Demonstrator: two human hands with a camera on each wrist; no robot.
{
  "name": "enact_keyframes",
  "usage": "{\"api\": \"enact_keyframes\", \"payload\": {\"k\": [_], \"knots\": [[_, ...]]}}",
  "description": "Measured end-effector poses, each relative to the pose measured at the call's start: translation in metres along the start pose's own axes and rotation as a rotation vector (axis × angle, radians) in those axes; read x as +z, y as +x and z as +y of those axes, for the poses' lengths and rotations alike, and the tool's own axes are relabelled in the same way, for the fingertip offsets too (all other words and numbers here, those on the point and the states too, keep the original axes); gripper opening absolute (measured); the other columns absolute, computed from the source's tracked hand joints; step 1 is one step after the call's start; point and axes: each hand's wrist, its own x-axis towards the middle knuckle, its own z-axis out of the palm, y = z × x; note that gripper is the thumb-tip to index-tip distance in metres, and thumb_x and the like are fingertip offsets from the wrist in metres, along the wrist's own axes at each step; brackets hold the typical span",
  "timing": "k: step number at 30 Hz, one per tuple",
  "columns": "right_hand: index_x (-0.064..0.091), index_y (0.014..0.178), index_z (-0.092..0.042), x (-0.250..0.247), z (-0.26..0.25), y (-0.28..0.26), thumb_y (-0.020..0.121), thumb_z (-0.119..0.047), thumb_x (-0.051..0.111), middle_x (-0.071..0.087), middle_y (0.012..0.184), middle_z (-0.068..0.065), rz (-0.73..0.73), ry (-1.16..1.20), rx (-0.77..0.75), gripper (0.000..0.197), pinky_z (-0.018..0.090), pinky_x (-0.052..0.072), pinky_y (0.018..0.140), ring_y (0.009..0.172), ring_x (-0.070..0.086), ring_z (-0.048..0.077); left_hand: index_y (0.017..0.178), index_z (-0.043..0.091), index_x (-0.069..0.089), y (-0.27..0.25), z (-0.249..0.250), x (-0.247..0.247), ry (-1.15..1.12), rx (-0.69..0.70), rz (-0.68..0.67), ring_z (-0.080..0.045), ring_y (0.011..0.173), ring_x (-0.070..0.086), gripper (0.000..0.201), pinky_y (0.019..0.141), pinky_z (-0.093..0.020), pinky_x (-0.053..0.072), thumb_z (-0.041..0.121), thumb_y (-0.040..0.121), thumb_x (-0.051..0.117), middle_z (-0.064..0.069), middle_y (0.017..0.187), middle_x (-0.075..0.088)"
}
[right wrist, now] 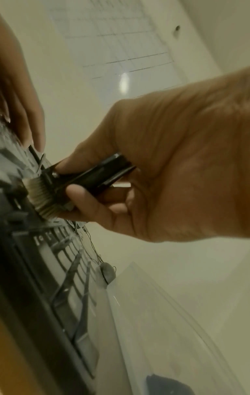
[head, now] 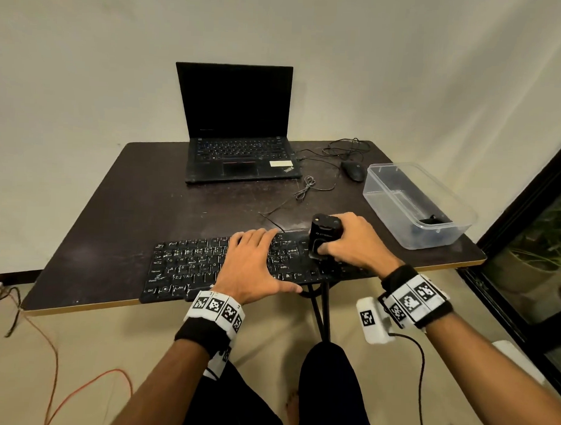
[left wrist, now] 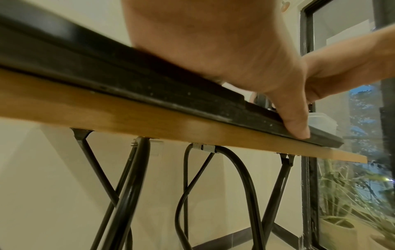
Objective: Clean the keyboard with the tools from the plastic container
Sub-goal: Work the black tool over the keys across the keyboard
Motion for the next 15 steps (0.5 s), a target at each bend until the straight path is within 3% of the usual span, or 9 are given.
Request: {"api": "enact_keyframes", "payload": {"k": [2, 5, 9, 13, 15], "knots": [[0.076, 0.096, -0.024, 0.001, -0.002, 0.001, 0.073, -0.020, 0.087, 0.079, 0.081, -0.002, -0.038, 0.008, -0.007, 0.025, 0.031, 0.059, 0.062, 0.058, 0.073, 0.011, 0.153, 0.024, 0.040, 0.002, 0.000, 0.001, 0.010, 0.005, -0.009, -0.018, 0.138, 0.043, 0.129, 0.121, -0.036, 0.015, 0.103, 0.051, 0.056, 0.005, 0.146, 0.052], [0.076, 0.098, -0.023, 0.001, -0.006, 0.004, 0.069, -0.024, 0.087, 0.080, 0.085, -0.001, -0.155, 0.020, -0.021, 0.030, 0.041, 0.066, 0.067, 0.067, 0.078, 0.022, 0.154, 0.024, 0.038, 0.004, 0.000, 0.001, 0.044, 0.007, -0.031, -0.017, 0.140, 0.042, 0.131, 0.123, -0.039, 0.014, 0.104, 0.051, 0.051, 0.006, 0.147, 0.051], [0.073, 0.088, -0.021, 0.004, -0.010, 0.007, 0.072, -0.020, 0.085, 0.074, 0.072, -0.005, 0.030, -0.054, -0.006, 0.020, 0.030, 0.057, 0.068, 0.068, 0.072, 0.018, 0.156, 0.022, 0.034, 0.007, 0.008, 0.003, 0.074, 0.007, -0.062, -0.018, 0.142, 0.040, 0.133, 0.126, -0.044, 0.009, 0.105, 0.052, 0.049, 0.004, 0.150, 0.049], [0.076, 0.095, -0.024, 0.006, -0.007, 0.005, 0.073, -0.018, 0.086, 0.079, 0.081, -0.003, -0.072, 0.006, -0.011, 0.024, 0.035, 0.064, 0.066, 0.061, 0.076, 0.019, 0.158, 0.022, 0.030, 0.009, 0.010, 0.005, 0.085, -0.005, -0.086, -0.018, 0.146, 0.037, 0.135, 0.127, -0.048, 0.006, 0.105, 0.053, 0.048, 0.003, 0.154, 0.046], [0.075, 0.091, -0.024, 0.002, -0.005, 0.007, 0.073, -0.017, 0.086, 0.078, 0.078, -0.002, -0.013, -0.003, 0.011, 0.021, 0.034, 0.064, 0.067, 0.060, 0.075, 0.018, 0.159, 0.021, 0.028, 0.006, 0.010, 0.004, 0.079, -0.005, -0.091, -0.018, 0.149, 0.034, 0.136, 0.128, -0.050, 0.004, 0.105, 0.054, 0.048, 0.002, 0.158, 0.043]]}}
